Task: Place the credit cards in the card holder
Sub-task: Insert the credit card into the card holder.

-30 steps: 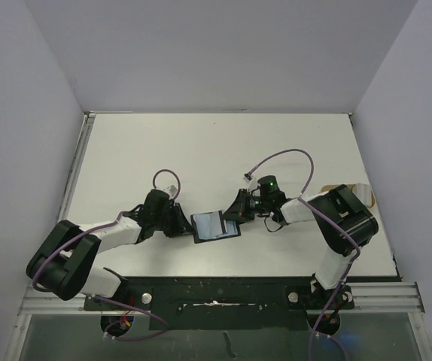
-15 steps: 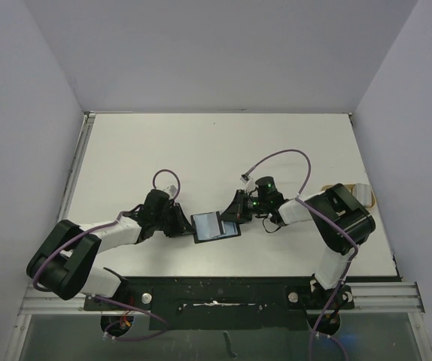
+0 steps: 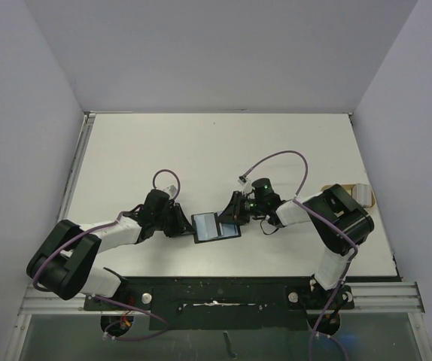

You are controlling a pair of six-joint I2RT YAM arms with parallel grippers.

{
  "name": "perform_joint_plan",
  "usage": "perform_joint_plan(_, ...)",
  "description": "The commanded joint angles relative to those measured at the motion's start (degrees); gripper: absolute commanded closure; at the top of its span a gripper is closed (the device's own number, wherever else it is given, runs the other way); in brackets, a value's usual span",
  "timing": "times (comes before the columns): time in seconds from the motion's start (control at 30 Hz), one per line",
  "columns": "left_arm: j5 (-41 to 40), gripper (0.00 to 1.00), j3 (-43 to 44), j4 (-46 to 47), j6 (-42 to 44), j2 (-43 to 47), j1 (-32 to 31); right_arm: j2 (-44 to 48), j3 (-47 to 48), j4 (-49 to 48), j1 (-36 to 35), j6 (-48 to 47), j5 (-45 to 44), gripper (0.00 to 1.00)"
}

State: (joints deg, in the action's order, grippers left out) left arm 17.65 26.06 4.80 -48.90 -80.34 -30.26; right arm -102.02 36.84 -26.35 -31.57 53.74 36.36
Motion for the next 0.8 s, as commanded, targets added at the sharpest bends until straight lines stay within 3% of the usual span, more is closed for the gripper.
perform_joint_plan(0.0, -0.4, 0.88, -0.3, 1.1, 0.1, -0.6, -0.3, 0.5, 1.8, 4.9, -1.5, -1.5, -3.5, 0.81)
perform_joint_plan(0.17, -0.4, 0.88, -0.4, 1.2, 0.0, -0.6, -0.3, 5.0, 4.7, 18.0, -2.1, -6.0, -12.1, 0.68)
perform_joint_plan(0.37, 0.5, 0.88, -1.0, 3.0, -0.8, -1.1, -0.3, 8.1, 8.1, 26.4, -4.4, -8.5, -18.7, 0.59)
perform_joint_plan(0.77, 2.4, 0.88, -1.9, 5.7, -2.0, -1.8, -0.3, 8.8, 12.8, 34.3, -7.4, -10.3, -25.9, 0.52)
